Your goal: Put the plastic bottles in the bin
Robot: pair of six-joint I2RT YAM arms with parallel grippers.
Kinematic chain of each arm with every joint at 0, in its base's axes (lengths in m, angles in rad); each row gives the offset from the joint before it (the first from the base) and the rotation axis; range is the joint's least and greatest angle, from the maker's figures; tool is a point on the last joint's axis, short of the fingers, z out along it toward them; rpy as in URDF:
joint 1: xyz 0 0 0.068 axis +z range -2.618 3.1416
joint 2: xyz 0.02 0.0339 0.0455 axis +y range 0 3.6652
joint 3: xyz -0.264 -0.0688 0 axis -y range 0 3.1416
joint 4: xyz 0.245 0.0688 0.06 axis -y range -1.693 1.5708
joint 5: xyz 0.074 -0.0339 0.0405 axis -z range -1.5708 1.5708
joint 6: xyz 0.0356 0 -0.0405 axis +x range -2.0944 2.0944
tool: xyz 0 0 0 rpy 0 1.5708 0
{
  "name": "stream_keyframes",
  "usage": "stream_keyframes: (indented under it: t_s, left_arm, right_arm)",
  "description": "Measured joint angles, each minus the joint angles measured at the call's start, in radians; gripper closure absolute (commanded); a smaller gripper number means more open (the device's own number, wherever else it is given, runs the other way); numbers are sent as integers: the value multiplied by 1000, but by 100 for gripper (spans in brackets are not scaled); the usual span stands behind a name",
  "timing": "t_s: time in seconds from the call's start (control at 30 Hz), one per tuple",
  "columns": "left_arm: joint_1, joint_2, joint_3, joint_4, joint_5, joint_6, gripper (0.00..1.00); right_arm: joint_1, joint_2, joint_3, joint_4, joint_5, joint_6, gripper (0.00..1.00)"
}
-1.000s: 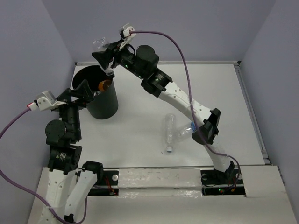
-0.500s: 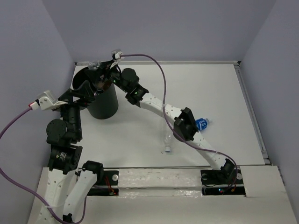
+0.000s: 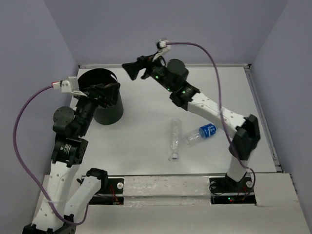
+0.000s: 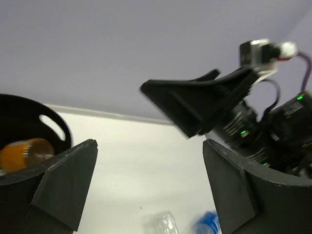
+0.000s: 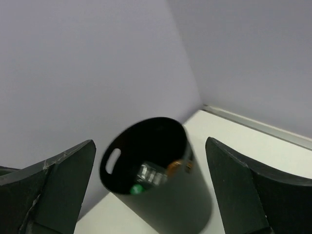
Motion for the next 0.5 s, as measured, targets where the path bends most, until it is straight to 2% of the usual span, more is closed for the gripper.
stream_keyframes:
  t_s: [0.1,0.13,0.23,0.3,0.37,0.5]
  left_arm:
    - [-55,84,-40,26,107,-36,1]
    - [-102,119,-61,32,113,-48,1]
    - [-359,256,-99,30,40,-70,1]
    - [-494,376,-100,29,-13,-77,1]
    - [-582,492,-98,30,-74,-78,1]
    - [-618,708,-52,21,-158,-75,1]
  right_arm:
    - [-100,-290,-308,-22,57,12,0]
    - [-142,-408,-449,-38,83,24,3]
    - [-266,-656,-737,-104,185,56,11]
    - [-315,-774,-892,-186,246,76,13]
    - [-328,-850,-1007,-269,289,94,13]
    - [-334,-970,-1173,-468,373,141,4]
